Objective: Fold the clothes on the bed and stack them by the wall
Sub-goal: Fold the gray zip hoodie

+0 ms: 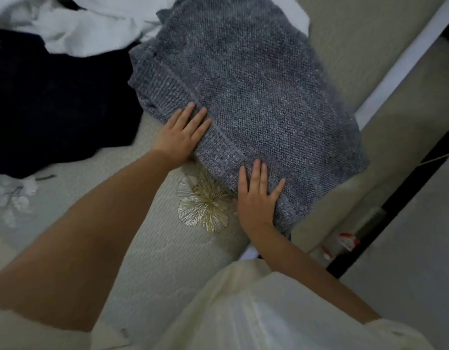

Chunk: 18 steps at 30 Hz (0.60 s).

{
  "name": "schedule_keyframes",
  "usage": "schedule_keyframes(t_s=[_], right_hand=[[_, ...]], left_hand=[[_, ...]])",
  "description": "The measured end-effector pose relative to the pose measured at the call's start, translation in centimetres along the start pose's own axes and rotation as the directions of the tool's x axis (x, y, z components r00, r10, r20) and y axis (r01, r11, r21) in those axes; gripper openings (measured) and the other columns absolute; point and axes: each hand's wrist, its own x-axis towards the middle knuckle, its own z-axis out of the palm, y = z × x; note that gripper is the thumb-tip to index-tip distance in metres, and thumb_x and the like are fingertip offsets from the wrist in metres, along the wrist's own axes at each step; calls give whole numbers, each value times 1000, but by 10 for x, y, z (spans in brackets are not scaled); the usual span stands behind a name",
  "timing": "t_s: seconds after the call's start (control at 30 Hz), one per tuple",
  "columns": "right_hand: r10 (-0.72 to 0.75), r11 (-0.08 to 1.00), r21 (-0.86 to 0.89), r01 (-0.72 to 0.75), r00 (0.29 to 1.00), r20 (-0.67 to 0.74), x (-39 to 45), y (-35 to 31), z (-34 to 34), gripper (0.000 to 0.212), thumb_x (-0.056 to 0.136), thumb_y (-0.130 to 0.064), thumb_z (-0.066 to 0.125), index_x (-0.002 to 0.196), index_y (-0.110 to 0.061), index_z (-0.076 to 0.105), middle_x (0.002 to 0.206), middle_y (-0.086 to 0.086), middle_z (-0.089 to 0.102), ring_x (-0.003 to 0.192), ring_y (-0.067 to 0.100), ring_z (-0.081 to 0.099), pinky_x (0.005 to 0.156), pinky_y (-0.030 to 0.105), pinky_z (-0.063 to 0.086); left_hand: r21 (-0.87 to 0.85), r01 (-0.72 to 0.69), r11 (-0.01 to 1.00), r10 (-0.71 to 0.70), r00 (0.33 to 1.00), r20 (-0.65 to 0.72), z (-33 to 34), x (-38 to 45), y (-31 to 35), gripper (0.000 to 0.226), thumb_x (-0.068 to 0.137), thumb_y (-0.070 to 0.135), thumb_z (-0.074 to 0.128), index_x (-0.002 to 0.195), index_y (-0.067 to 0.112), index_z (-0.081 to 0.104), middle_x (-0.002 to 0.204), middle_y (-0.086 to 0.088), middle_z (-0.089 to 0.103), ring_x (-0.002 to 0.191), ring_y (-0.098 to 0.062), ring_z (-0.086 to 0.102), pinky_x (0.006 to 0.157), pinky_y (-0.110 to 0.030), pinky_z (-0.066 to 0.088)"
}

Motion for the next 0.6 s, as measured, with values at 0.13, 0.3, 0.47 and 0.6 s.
schedule_keyframes(t_s=[0.13,0.3,0.47,0.6], right_hand=[[-44,999,3,44,995,-93,4,6,-7,59,63,-43,78,117,-24,64,122,5,63,113,18,60,82,52,50],[-102,940,320,118,993,-67,20,27,-35,42,70,-3,68,111,-2,63,120,18,62,100,31,64,71,43,56],[-274,903,354,244,961,38,12,75,-56,57,92,-10,45,145,-10,23,152,8,24,136,21,31,107,32,33],[-287,936,237,261,954,81,-6,111,-77,54,98,-5,28,147,-8,5,156,12,2,144,21,7,115,28,7]], left_hand=[[-110,-24,994,22,999,-26,-3,5,-5,61,98,25,32,147,12,-4,155,-10,-4,142,-33,-4,113,-40,-2],[-144,-7,990,-3,998,-68,-8,3,0,56,99,21,28,147,14,1,156,-7,1,143,-30,2,113,-41,2],[-150,-32,988,15,994,-112,-17,0,3,53,100,17,26,147,17,4,156,-3,7,143,-23,5,113,-37,-3],[-163,-134,977,103,977,-185,-52,-12,19,52,96,4,36,145,5,17,151,-14,22,140,-29,20,115,-35,11]])
